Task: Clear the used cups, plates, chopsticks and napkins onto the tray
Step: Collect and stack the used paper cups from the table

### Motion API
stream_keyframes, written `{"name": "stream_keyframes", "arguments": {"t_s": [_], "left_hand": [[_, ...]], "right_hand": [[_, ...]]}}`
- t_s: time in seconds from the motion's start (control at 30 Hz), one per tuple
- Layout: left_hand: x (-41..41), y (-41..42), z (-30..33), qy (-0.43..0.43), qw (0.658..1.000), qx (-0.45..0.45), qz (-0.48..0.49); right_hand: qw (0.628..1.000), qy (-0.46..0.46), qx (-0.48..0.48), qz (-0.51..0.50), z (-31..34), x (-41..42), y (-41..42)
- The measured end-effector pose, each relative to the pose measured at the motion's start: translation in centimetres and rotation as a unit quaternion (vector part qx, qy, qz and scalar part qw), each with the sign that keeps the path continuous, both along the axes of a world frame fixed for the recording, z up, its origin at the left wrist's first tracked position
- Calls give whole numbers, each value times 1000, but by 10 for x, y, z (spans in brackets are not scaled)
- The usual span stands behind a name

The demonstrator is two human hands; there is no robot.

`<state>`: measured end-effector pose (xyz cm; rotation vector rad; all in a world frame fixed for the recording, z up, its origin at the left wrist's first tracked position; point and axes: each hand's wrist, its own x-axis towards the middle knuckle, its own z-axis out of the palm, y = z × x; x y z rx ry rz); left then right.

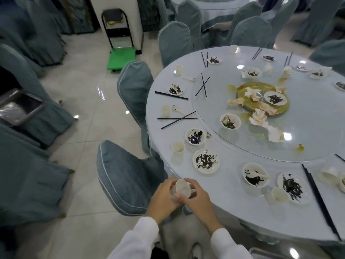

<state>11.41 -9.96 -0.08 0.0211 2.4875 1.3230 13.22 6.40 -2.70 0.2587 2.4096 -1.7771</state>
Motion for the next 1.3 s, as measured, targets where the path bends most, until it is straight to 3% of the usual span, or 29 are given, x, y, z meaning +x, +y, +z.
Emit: {"name": "stream_keyframes", "arguments": {"t_s": [0.23,0.5,0.8,1.03,1.3], "left_hand": [[-19,-62,1,-13,994,78,71],[-47,-124,-9,-18,987,124,101],[-90,-143,-3,-29,988,131,81],[-134,-145,6,-32,994,89,56],[-158,-158,0,-43,996,61,43]], "right_hand": [[996,-62,-49,-34,3,-22,-41],[983,-124,-1,-139,-18,-54,-54],[977,-116,45,-173,-17,-129,-46],[979,-114,97,-135,-30,-189,-39],[984,-121,78,-104,-52,-222,-46]]}}
